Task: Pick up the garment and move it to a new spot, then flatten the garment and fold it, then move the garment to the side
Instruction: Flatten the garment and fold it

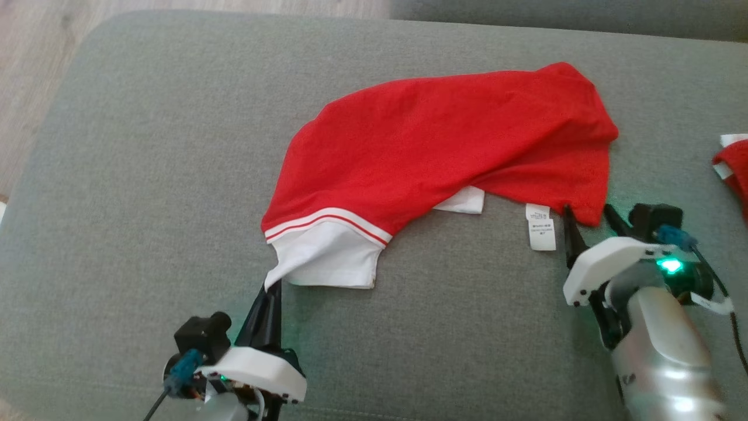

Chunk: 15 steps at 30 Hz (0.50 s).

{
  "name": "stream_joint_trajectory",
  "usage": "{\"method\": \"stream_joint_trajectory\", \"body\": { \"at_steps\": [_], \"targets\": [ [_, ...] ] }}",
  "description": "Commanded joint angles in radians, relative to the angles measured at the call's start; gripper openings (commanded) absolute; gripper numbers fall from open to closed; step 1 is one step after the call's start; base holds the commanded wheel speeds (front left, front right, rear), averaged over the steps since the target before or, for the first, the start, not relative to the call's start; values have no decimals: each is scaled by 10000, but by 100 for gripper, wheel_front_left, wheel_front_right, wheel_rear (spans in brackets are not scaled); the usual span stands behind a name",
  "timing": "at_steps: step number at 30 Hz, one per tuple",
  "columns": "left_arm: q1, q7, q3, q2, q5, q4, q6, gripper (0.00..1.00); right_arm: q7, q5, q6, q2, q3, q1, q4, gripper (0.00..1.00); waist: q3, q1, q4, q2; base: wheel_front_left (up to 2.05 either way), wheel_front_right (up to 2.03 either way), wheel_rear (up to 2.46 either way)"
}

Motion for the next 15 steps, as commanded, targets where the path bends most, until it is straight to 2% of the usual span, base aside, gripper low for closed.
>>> {"method": "stream_joint_trajectory", "body": {
  "at_steps": [1,4,5,6,7,8,15],
  "targets": [
    [-164,-125,343,47,88,-350,91,0,137,-112,65,-33,257,-516,226,100,67,-1,74,0,0,0,0],
    [-140,-125,371,67,84,-409,114,0,217,-100,65,-33,391,-698,638,100,78,-1,79,0,0,0,0],
    [-128,-125,401,79,81,-447,127,0,204,-43,65,-33,457,-775,797,84,72,-1,70,0,0,0,0],
    [-116,-125,436,92,80,-491,138,0,118,15,65,-33,527,-846,913,40,54,-1,52,0,0,0,0],
    [-102,-125,471,109,80,-534,146,0,0,65,65,-33,601,-911,1005,27,18,-1,19,0,0,0,0],
    [-90,-125,500,127,80,-580,147,0,-89,118,65,-33,667,-965,1101,0,-23,-1,-13,0,0,0,0],
    [43,-111,853,204,-343,-1261,-102,0,-1119,1119,65,-33,1398,-1237,1157,0,-735,-1,-422,0,0,0,0]
  ]
}}
